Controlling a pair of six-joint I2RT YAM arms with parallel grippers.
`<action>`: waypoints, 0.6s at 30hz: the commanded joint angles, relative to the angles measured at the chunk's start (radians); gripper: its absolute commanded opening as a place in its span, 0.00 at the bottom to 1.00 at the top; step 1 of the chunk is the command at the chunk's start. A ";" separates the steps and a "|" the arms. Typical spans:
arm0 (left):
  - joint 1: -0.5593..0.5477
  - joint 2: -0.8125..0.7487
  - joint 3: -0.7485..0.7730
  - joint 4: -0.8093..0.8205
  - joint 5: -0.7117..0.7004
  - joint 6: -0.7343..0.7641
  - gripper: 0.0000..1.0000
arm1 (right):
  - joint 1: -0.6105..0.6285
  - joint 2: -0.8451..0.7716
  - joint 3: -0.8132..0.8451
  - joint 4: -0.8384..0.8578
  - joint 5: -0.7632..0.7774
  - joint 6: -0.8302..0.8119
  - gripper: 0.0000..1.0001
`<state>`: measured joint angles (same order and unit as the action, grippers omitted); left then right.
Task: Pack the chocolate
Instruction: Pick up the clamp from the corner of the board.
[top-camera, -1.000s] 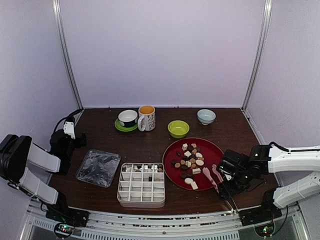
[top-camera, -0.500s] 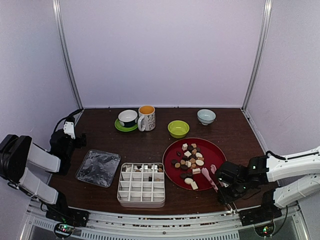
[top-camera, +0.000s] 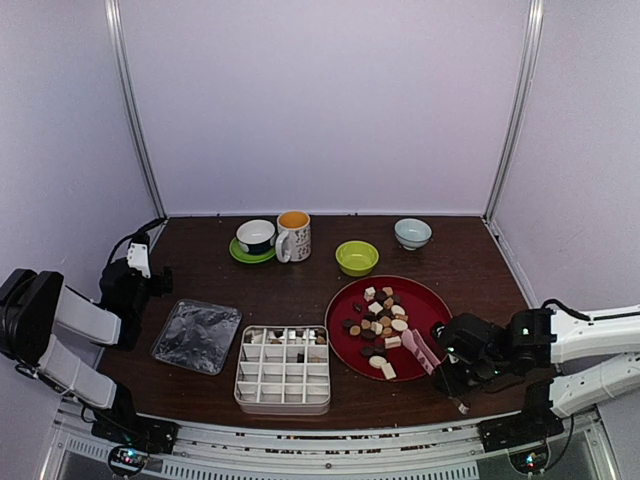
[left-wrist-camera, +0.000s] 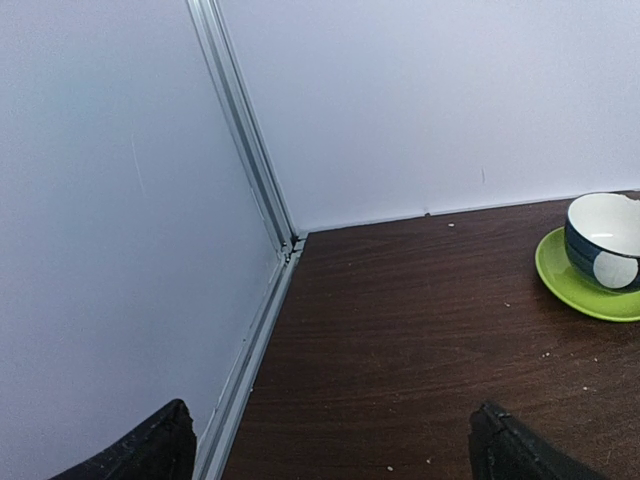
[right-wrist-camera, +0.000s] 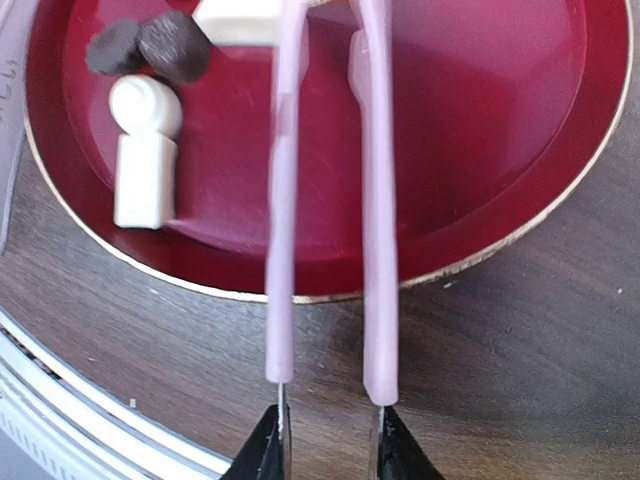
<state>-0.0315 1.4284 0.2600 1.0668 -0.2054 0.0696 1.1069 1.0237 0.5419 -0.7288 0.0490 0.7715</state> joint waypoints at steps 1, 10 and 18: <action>0.009 -0.002 0.016 0.024 -0.005 -0.001 0.98 | 0.007 -0.016 0.098 -0.029 0.067 -0.026 0.28; 0.010 0.000 0.017 0.024 -0.004 -0.001 0.98 | 0.003 0.045 0.293 -0.205 0.073 -0.140 0.30; 0.009 0.000 0.016 0.024 -0.004 -0.001 0.98 | -0.031 0.156 0.376 -0.264 0.040 -0.214 0.31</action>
<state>-0.0315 1.4284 0.2600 1.0668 -0.2054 0.0696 1.0870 1.1496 0.9012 -0.9447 0.0822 0.6064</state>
